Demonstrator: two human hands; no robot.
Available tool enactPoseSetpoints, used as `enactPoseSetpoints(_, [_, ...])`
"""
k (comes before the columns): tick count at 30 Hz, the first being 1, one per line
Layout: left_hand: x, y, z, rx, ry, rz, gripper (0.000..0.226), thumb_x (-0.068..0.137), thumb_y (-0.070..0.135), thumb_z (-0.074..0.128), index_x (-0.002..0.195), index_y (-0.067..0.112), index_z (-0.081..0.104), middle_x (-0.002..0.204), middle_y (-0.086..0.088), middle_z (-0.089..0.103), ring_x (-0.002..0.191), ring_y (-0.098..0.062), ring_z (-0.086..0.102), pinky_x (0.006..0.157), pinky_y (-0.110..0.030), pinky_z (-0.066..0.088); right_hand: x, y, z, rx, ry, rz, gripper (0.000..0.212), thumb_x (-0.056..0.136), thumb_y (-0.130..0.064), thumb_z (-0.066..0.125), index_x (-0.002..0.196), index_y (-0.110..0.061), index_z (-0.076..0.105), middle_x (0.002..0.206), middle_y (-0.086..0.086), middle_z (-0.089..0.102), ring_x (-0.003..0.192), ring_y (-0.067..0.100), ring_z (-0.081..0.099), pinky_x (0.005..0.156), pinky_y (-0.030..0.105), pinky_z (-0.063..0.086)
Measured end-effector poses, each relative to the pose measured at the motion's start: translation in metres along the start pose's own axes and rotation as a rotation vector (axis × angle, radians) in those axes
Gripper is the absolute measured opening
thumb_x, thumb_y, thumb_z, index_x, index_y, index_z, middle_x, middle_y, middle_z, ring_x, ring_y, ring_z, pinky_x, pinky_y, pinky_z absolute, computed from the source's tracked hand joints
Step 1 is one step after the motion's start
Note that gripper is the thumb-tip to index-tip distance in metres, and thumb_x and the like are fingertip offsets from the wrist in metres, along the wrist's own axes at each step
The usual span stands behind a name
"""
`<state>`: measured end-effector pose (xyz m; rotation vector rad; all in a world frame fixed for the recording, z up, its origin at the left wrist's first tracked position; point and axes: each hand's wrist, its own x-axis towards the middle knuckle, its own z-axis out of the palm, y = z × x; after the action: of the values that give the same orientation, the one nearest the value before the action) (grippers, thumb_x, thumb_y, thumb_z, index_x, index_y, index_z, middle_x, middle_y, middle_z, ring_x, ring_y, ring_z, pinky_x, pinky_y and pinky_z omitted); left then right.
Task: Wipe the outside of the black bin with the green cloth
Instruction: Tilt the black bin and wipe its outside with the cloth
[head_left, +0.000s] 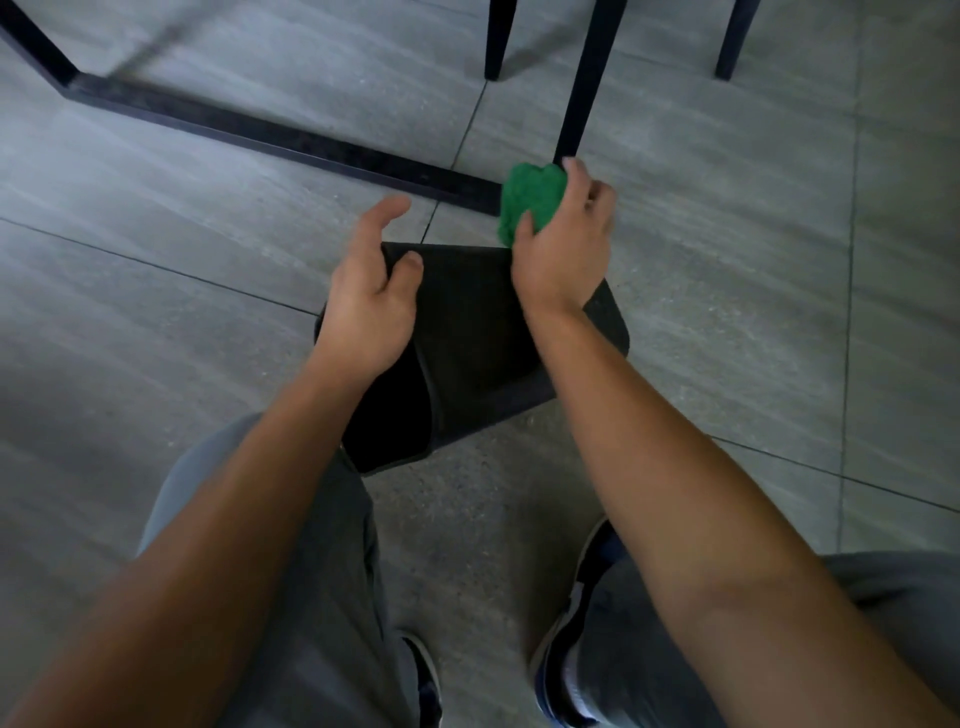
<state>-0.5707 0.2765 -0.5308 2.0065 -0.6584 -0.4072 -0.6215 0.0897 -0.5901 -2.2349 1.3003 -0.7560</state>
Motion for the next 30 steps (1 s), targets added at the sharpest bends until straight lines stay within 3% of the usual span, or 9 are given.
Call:
enactPoseSetpoints(6, [-0.008, 0.014, -0.005, -0.309, -0.097, -0.133, 0.064, 0.104, 0.016, 0.056, 0.158, 0.026, 0.025, 0.119, 0.011, 0.062, 0.107, -0.014, 0.07, 0.095, -0.04, 0.059, 0.011, 0.059, -0.005, 0.012, -0.002, 0.277, 0.06, 0.094, -0.025, 0.07, 0.148, -0.022, 0.043, 0.146, 0.013, 0.044, 0.122, 0.031, 0.057, 0.081, 0.035, 0.047])
enactPoseSetpoints(9, [-0.01, 0.012, -0.001, -0.54, -0.208, -0.258, 0.082, 0.098, 0.02, 0.065, 0.163, 0.027, 0.015, 0.128, 0.002, 0.068, 0.119, -0.021, 0.067, 0.105, -0.049, 0.052, 0.01, 0.078, -0.008, 0.071, -0.009, 0.394, 0.06, 0.096, -0.024, 0.067, 0.149, -0.021, 0.041, 0.148, 0.012, 0.043, 0.121, 0.031, 0.057, 0.082, 0.033, 0.044])
enactPoseSetpoints(11, [-0.011, 0.011, -0.001, -0.384, -0.275, -0.228, 0.082, 0.095, 0.035, 0.068, 0.162, 0.031, 0.02, 0.131, 0.004, 0.067, 0.122, -0.014, 0.065, 0.108, -0.044, 0.05, 0.003, 0.088, -0.009, 0.086, -0.007, 0.46, 0.061, 0.096, -0.024, 0.066, 0.151, -0.02, 0.039, 0.148, 0.013, 0.043, 0.122, 0.033, 0.057, 0.089, 0.037, 0.051])
enactPoseSetpoints(15, [-0.015, 0.014, -0.003, 0.122, -0.17, 0.004, 0.045, 0.104, 0.05, 0.048, 0.109, 0.011, 0.069, 0.084, -0.005, 0.07, 0.076, -0.012, 0.066, 0.069, -0.027, 0.054, -0.002, 0.099, -0.011, 0.162, 0.013, 0.556, 0.062, 0.096, -0.023, 0.066, 0.151, -0.02, 0.038, 0.145, 0.013, 0.045, 0.119, 0.033, 0.06, 0.09, 0.043, 0.056])
enactPoseSetpoints(18, [-0.022, 0.009, -0.009, 0.187, -0.089, -0.007, 0.07, 0.102, 0.056, 0.045, 0.074, -0.007, 0.053, 0.065, -0.024, 0.054, 0.058, -0.034, 0.052, 0.054, -0.038, 0.039, 0.001, 0.105, -0.015, 0.26, 0.031, 0.664, 0.06, 0.096, -0.025, 0.065, 0.15, -0.02, 0.04, 0.14, 0.011, 0.048, 0.113, 0.031, 0.062, 0.08, 0.033, 0.048])
enactPoseSetpoints(20, [-0.023, 0.007, -0.018, 0.164, -0.121, -0.069, 0.064, 0.102, 0.053, 0.048, 0.068, -0.001, 0.054, 0.056, -0.006, 0.056, 0.05, -0.017, 0.053, 0.052, -0.027, 0.041, 0.006, 0.104, -0.019, 0.352, 0.072, 0.689, 0.059, 0.094, -0.024, 0.066, 0.148, -0.018, 0.043, 0.137, 0.01, 0.053, 0.112, 0.028, 0.063, 0.079, 0.026, 0.044])
enactPoseSetpoints(22, [-0.022, 0.004, -0.026, 0.119, -0.186, -0.098, 0.046, 0.102, 0.048, 0.052, 0.073, 0.012, 0.062, 0.065, 0.004, 0.065, 0.059, -0.005, 0.064, 0.056, -0.023, 0.052, 0.018, 0.097, -0.025, 0.436, 0.126, 0.671, 0.057, 0.093, -0.022, 0.068, 0.146, -0.014, 0.047, 0.127, 0.004, 0.06, 0.105, 0.02, 0.063, 0.072, 0.013, 0.042])
enactPoseSetpoints(26, [-0.018, 0.001, -0.043, 0.024, -0.191, -0.078, 0.045, 0.101, 0.046, 0.056, 0.094, 0.003, 0.064, 0.086, -0.024, 0.066, 0.08, -0.038, 0.067, 0.074, -0.06, 0.056, 0.047, 0.065, -0.039, 0.597, 0.118, 0.602, 0.041, 0.088, -0.02, 0.073, 0.127, -0.011, 0.062, 0.097, -0.008, 0.066, 0.077, 0.005, 0.063, 0.068, 0.019, 0.053])
enactPoseSetpoints(30, [-0.009, 0.007, -0.046, 0.018, -0.121, -0.069, 0.028, 0.104, 0.038, 0.052, 0.108, 0.013, 0.065, 0.096, -0.004, 0.068, 0.089, -0.017, 0.067, 0.083, -0.048, 0.058, 0.052, 0.03, -0.058, 0.683, -0.053, 0.467, 0.043, 0.082, -0.025, 0.078, 0.123, -0.017, 0.066, 0.103, -0.004, 0.072, 0.086, 0.009, 0.07, 0.077, 0.027, 0.06])
